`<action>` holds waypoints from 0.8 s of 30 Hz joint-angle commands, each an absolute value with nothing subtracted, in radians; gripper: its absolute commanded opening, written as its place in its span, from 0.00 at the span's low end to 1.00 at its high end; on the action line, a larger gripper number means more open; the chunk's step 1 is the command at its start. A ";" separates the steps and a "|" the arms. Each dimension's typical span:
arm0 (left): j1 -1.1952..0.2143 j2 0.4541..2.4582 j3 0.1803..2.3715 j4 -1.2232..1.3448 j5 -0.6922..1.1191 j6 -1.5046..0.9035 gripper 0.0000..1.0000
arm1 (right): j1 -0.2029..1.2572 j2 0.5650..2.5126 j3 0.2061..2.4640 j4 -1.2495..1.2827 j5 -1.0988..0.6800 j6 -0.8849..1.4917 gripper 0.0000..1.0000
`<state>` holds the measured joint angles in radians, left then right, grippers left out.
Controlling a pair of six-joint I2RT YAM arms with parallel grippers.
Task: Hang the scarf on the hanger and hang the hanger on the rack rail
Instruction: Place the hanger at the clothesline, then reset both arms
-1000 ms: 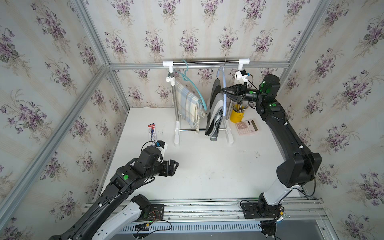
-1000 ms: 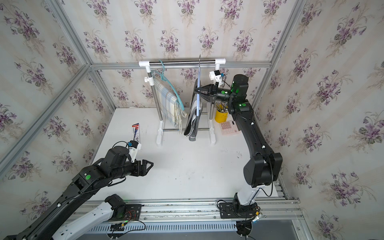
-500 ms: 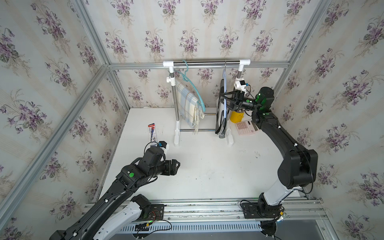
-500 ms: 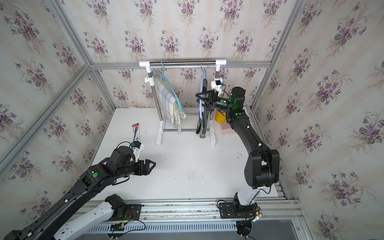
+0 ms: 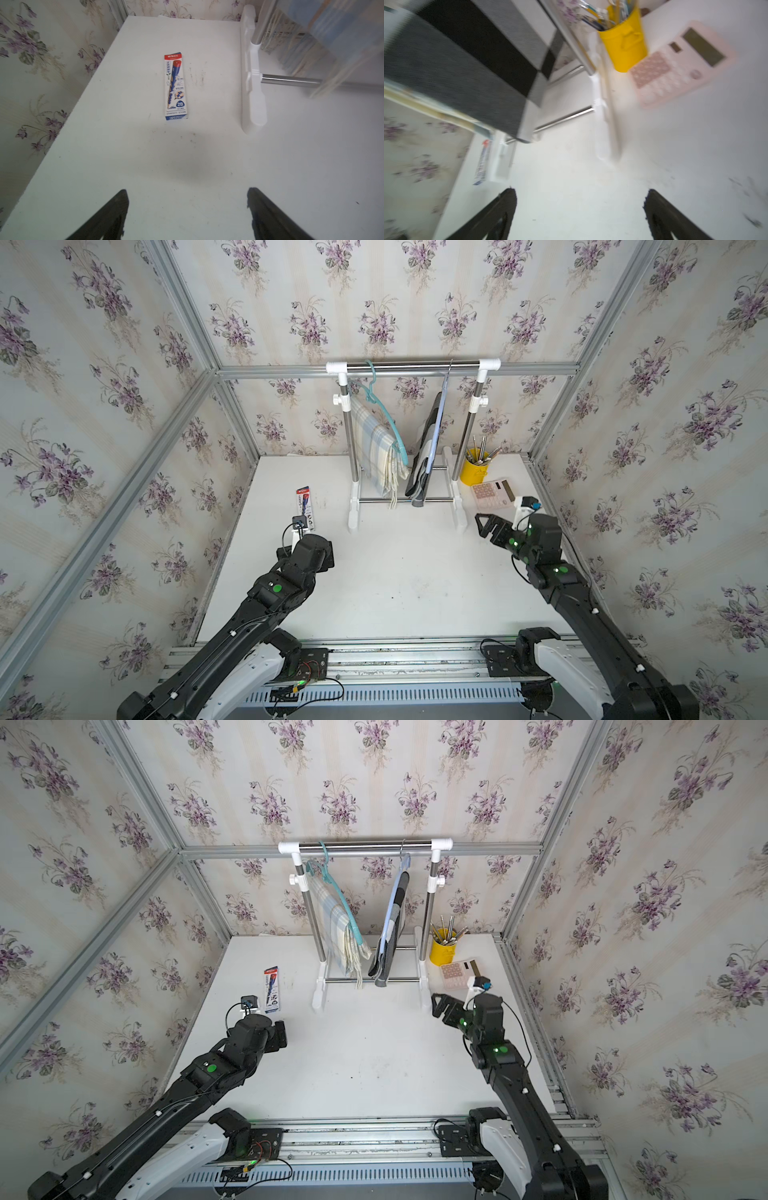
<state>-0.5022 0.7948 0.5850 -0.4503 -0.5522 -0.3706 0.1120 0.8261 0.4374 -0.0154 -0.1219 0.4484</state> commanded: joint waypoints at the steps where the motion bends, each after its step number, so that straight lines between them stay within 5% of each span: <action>1: -0.412 0.823 0.530 -0.178 -0.621 -0.231 0.90 | 0.112 0.748 0.288 0.213 0.153 0.292 1.00; 6: -0.241 0.931 0.326 0.321 -0.551 -0.046 0.96 | 0.114 0.849 0.112 0.681 0.335 0.173 1.00; 11: 0.049 1.231 0.270 0.765 -0.165 -0.202 0.92 | 0.118 1.334 0.183 1.098 0.430 0.115 1.00; 13: 0.137 1.301 0.450 0.463 -0.021 -0.211 0.88 | 0.121 1.461 0.242 1.178 0.449 0.062 1.00; 16: 0.140 1.374 0.373 0.748 0.012 -0.128 0.87 | 0.105 1.510 0.248 1.217 0.314 0.033 0.88; 18: 0.137 1.399 0.401 0.733 0.029 -0.111 0.87 | 0.070 1.557 0.167 1.440 0.271 0.050 0.95; 19: 0.127 1.385 0.419 0.669 0.054 -0.088 0.87 | 0.067 1.519 0.203 1.279 0.239 0.057 0.94; 22: 0.063 1.493 0.313 0.952 0.166 0.038 0.83 | 0.073 1.525 0.183 1.352 0.214 0.040 0.96; 23: 0.053 1.574 0.275 1.157 0.202 0.061 0.98 | 0.072 1.538 0.188 1.346 0.247 0.053 0.97; 24: 0.053 1.545 0.279 1.095 0.203 0.059 0.99 | 0.073 1.559 0.183 1.401 0.261 0.041 0.96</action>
